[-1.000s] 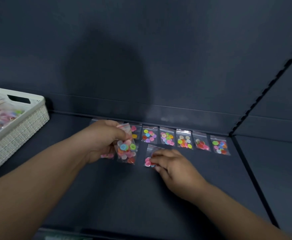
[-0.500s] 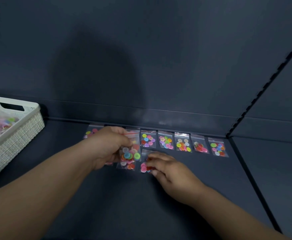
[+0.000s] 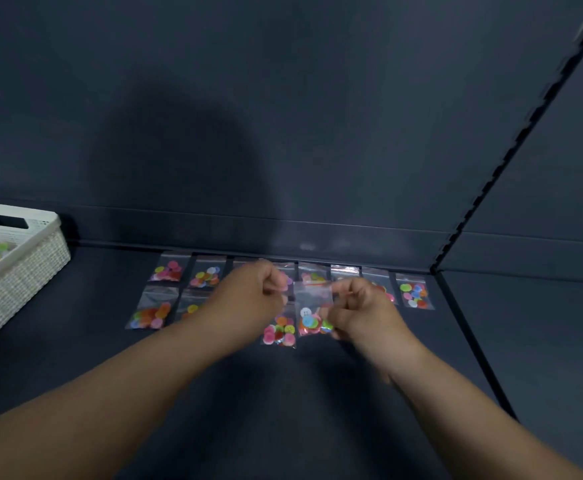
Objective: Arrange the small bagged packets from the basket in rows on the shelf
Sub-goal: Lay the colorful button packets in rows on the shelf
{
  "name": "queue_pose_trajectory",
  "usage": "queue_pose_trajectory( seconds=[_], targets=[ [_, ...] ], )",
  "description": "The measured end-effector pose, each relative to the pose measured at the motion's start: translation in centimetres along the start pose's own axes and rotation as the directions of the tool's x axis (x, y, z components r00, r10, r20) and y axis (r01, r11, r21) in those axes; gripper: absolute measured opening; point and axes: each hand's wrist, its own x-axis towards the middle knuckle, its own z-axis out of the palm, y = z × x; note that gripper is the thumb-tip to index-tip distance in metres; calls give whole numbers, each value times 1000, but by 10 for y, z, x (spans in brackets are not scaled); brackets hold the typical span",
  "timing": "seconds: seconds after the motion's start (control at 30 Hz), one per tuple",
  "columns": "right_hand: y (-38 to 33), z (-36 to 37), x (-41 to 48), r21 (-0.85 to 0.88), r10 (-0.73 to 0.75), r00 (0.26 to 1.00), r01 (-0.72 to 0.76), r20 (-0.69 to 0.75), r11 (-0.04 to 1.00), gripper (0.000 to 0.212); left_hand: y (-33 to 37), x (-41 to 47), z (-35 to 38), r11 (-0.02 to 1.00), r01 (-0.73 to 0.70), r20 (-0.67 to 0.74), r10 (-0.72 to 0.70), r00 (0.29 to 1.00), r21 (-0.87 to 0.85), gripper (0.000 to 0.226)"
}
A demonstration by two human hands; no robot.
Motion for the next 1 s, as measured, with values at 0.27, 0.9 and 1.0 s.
queue_pose_trajectory(
  seconds=[0.27,0.9,1.0],
  targets=[
    [20,-17,-16,-809,-345,938,230,35,541,30,-30,-17,12,657,-412,249,331,910,632,15],
    [44,-11,-16,-824,-265,860,501,437,266,51,-43,-12,15,578,-435,337,276,900,690,28],
    [42,-10,-16,-829,-252,867,490,430,270,51,-43,-12,15,591,-434,338,273,901,679,28]
  ],
)
